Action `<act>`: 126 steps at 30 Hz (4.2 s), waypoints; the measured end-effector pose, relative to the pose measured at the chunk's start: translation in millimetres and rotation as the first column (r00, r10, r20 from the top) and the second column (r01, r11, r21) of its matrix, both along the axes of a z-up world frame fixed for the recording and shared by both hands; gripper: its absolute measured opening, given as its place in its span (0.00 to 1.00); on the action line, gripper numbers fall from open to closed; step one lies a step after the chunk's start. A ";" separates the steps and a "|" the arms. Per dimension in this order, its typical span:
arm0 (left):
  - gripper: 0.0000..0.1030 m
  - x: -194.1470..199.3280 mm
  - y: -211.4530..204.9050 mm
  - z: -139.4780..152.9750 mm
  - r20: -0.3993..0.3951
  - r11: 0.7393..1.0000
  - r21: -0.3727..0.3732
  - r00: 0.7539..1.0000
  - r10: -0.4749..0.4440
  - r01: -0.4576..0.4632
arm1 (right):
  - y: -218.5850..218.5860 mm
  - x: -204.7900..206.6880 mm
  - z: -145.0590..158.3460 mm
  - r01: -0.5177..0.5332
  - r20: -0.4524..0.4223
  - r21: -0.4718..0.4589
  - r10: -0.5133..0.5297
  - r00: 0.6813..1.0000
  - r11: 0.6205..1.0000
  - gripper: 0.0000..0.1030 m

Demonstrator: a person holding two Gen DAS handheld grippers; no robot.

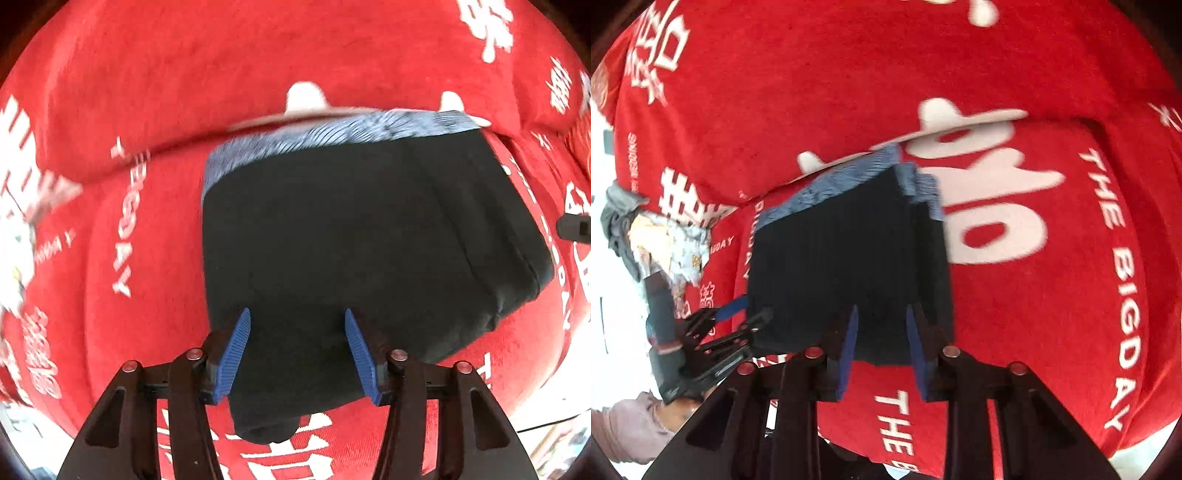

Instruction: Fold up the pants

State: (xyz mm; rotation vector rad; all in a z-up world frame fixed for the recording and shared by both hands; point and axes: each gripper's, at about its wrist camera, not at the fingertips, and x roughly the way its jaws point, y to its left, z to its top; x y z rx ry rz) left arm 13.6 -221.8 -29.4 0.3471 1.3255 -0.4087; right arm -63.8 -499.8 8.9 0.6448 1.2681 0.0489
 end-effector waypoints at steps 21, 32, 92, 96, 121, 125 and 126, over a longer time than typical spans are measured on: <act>0.90 14.3 30.3 -8.1 -0.120 0.997 -0.036 0.991 0.057 -0.062 | 52.9 12.9 -38.3 0.014 -0.161 -0.138 -0.036 0.986 0.990 0.36; 0.90 43.8 54.5 3.5 -0.125 0.996 -0.069 0.991 0.046 -0.055 | 64.3 19.0 -22.0 0.054 -0.192 -0.195 -0.092 0.977 0.979 0.47; 1.00 80.9 48.9 -34.2 -0.343 0.972 -0.172 0.935 0.093 -0.160 | -8.6 43.3 -53.7 0.101 -0.141 0.001 -0.100 0.985 0.995 0.77; 1.00 78.5 45.1 -46.1 -0.391 0.961 -0.200 0.915 0.100 -0.191 | -3.1 48.7 -74.1 0.043 -0.182 0.011 -0.040 0.983 0.999 0.78; 1.00 95.7 17.8 -81.3 -0.429 0.924 -0.339 0.903 0.017 -0.179 | -50.9 58.3 -131.1 0.109 -0.130 0.421 -0.058 0.990 0.900 0.85; 1.00 96.7 13.1 -80.4 -0.411 0.932 -0.330 0.911 0.003 -0.152 | -62.3 53.8 -134.4 0.145 -0.138 0.472 -0.089 0.986 0.870 0.85; 1.00 96.7 12.4 -80.3 -0.412 0.932 -0.328 0.911 0.006 -0.154 | -62.3 53.0 -134.0 0.143 -0.136 0.470 -0.088 0.987 0.871 0.85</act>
